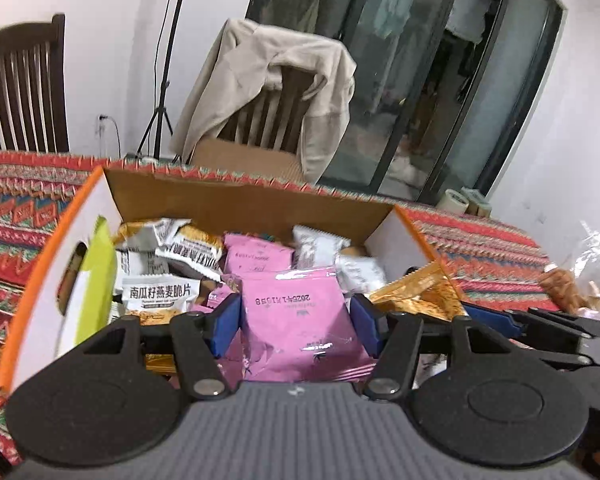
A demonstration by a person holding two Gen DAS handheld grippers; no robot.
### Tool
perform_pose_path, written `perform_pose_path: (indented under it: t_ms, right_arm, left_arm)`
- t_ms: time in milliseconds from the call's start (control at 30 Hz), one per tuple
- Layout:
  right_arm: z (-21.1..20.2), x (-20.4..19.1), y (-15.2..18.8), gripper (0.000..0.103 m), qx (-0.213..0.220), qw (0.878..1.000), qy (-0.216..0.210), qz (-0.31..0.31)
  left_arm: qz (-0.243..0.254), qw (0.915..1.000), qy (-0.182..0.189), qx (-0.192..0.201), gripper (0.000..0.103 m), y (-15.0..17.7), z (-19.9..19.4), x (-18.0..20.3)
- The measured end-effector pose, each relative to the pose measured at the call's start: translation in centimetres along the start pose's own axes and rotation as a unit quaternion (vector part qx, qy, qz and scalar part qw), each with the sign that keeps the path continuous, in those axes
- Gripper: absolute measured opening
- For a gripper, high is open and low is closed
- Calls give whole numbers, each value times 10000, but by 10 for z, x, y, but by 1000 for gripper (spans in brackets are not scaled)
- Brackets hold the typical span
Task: Organize snacks
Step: 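Carry the pink and gold-and-white packets over the box, then open both grippers to drop the packets into the box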
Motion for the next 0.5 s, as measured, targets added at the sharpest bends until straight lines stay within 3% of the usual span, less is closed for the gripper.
perform_pose_path:
  t_ms: [167,367,433,500]
  right_arm:
    - [33,-3,12,38,-268,9996,8,-79]
    - [42,-7,16,40,-449,9988,-124,-169]
    - [36,-6,14,50,-394,9990,-73,-183]
    - [24,-3,10,52,-289,9994,-7,-214]
  left_arm:
    - [-26,9999,52,-116,61,3,17,-5]
    - [35,9998,86,-157,61,4,22,2]
    - [37,9998,91,-184,61,4,22,2]
    - [16,9998,116,-162,64,5,19,3]
Point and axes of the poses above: each gripper's, at about its wrist camera, not at the fingertips, and z roughly the way its jaws point, x to its right, y to its underside, the point moved 4 cm from there along z, roughly the way its jaws point
